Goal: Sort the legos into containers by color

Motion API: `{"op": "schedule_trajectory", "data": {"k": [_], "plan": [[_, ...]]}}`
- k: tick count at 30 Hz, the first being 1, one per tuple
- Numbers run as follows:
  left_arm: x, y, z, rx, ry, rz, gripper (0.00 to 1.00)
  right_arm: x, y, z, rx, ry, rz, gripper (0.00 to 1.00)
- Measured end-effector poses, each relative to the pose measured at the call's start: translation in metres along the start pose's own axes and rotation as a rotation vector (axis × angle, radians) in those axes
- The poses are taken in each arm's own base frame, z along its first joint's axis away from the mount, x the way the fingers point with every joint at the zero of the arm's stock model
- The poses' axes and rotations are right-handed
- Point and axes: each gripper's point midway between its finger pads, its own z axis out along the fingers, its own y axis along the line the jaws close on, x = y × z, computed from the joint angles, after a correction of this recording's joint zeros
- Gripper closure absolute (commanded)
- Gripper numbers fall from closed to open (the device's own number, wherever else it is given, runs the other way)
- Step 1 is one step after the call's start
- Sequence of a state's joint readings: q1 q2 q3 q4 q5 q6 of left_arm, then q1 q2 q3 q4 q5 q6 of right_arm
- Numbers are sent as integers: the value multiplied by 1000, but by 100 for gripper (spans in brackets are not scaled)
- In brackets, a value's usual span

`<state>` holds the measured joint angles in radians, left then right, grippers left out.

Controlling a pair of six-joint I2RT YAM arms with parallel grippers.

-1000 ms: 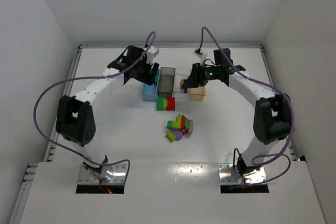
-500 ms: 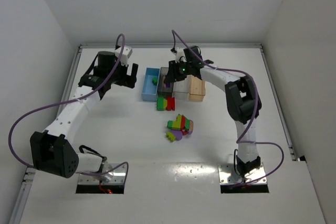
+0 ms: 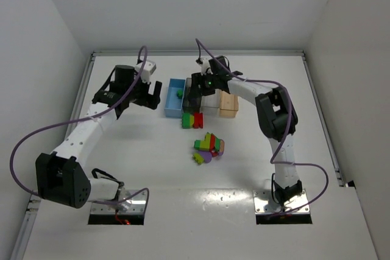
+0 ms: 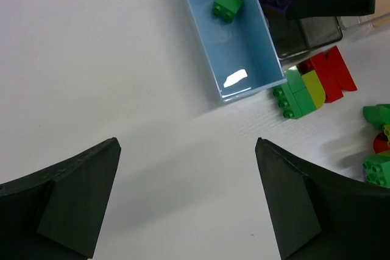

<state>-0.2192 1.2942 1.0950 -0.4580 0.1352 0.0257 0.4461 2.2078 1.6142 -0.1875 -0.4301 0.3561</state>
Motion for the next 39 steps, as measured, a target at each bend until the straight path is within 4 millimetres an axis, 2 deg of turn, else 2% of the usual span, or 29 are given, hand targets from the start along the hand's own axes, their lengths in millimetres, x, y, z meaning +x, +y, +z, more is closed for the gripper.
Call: {"op": "schedule_trajectory", "data": {"k": [5,8,12,16,18,20,23,27,29,33,39], "plan": [[13,-5,0,29,23,26,0,-4,19,-8,-22,-11,-30,37],[15,-19,-8,89,-1,88,0,-11,35,-31,-27,-39,-53,37],[22,-58,-29,249,-56,248,0,-32,51,-97,6,-126,-116,36],[45,-107,-38,433,-55,420,1,-59,56,-195,96,-280,-248,33],[62,-134,-39,531,-21,505,3,-56,53,-232,144,-315,-301,32],[81,-160,-38,623,30,591,3,-39,46,-249,178,-298,-335,32],[107,-187,-38,724,92,709,7,14,20,-248,215,-178,-318,32],[126,-204,-37,795,130,810,13,89,-13,-238,241,14,-219,32],[133,-208,-32,815,149,846,15,110,-20,-239,242,65,-175,32],[137,-215,-19,837,177,887,21,112,-23,-242,232,61,-153,32],[117,-226,4,833,141,917,22,108,-22,-244,209,39,-142,32]]}}
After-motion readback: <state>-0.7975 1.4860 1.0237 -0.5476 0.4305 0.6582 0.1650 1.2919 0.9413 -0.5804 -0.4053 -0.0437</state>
